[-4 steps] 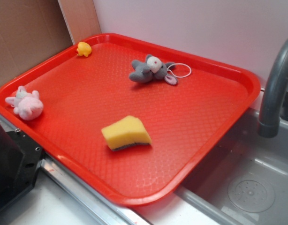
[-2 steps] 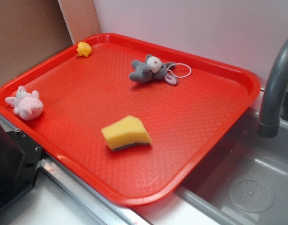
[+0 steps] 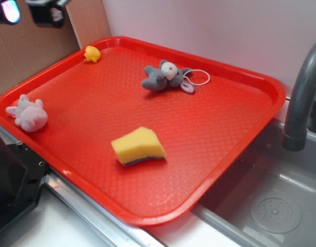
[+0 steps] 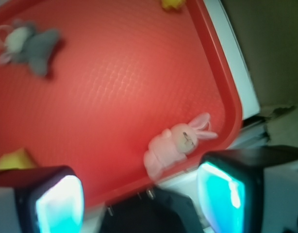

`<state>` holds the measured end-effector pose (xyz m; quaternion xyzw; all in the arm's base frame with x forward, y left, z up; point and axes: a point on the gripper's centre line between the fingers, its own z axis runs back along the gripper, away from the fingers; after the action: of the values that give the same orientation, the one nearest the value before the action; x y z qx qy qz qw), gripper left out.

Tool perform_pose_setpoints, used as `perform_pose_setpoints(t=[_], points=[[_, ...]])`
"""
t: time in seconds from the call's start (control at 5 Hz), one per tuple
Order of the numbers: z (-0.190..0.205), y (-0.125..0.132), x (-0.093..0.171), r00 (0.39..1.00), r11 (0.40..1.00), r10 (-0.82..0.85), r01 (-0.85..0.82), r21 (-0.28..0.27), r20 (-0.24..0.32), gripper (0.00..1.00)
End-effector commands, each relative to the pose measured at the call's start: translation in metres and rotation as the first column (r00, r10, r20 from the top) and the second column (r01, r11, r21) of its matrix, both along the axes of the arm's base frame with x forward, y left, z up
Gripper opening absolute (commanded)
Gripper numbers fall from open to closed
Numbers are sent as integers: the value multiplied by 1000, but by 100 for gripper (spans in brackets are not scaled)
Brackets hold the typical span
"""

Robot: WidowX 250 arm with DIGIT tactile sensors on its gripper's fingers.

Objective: Grab the pink bunny.

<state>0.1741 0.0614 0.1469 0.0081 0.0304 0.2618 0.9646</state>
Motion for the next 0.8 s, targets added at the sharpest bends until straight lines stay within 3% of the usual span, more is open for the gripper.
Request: perform_pose_setpoints(t=[0.0, 0.2, 0.6], points=[[-38, 35, -26, 878, 877, 478, -476, 67, -26, 100], [-37, 23, -33, 730, 731, 680, -682, 20, 62, 100], [-37, 23, -33, 730, 731, 680, -682, 20, 62, 100]])
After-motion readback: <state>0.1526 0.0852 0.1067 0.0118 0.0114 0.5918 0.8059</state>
